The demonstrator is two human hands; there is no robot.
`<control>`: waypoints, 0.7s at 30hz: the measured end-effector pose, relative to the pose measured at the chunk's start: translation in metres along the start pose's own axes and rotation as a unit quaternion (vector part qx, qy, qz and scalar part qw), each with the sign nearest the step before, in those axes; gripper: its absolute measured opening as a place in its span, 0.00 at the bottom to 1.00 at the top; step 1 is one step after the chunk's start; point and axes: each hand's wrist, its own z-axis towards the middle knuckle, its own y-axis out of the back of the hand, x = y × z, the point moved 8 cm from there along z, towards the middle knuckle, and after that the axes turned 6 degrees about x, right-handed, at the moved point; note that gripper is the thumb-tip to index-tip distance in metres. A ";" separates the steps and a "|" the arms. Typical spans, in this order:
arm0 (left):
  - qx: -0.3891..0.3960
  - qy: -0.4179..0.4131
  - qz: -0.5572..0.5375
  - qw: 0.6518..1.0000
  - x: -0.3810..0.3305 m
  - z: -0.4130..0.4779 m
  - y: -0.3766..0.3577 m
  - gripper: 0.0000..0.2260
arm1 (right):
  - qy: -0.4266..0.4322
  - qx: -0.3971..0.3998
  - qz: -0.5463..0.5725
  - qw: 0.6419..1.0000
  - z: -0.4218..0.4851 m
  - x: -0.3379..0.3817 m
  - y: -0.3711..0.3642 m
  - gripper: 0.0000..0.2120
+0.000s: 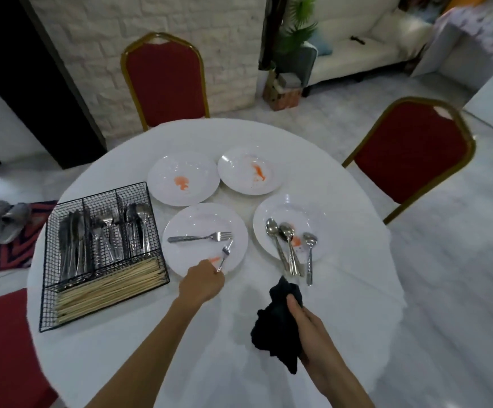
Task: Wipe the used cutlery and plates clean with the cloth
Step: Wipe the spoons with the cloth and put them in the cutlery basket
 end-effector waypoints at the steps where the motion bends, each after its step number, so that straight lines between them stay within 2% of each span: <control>1: 0.010 -0.011 -0.069 0.997 -0.006 -0.013 -0.005 0.11 | 0.003 0.003 0.003 1.000 0.002 0.001 0.002 0.20; 3: 0.036 -0.020 -0.193 0.980 -0.022 -0.045 -0.019 0.07 | 0.006 0.005 -0.001 1.000 0.006 0.002 0.004 0.23; 5: 0.047 -0.033 -0.245 0.968 -0.039 -0.077 -0.033 0.05 | 0.010 0.005 -0.006 1.000 0.012 0.002 0.000 0.24; 11: 0.029 -0.079 -0.247 0.965 -0.056 -0.136 -0.065 0.04 | 0.020 0.025 0.007 0.999 0.023 0.004 -0.019 0.18; 14: 0.021 -0.086 -0.269 0.959 -0.056 -0.147 -0.070 0.05 | 0.023 0.027 0.001 0.999 0.026 0.001 -0.024 0.20; 18: 0.030 -0.107 -0.287 0.951 -0.061 -0.155 -0.064 0.07 | 0.050 -0.019 0.024 0.998 0.028 0.010 -0.012 0.15; 21: 0.031 -0.105 -0.307 0.945 -0.061 -0.161 -0.056 0.09 | 0.062 -0.081 0.107 0.989 0.034 0.019 0.013 0.16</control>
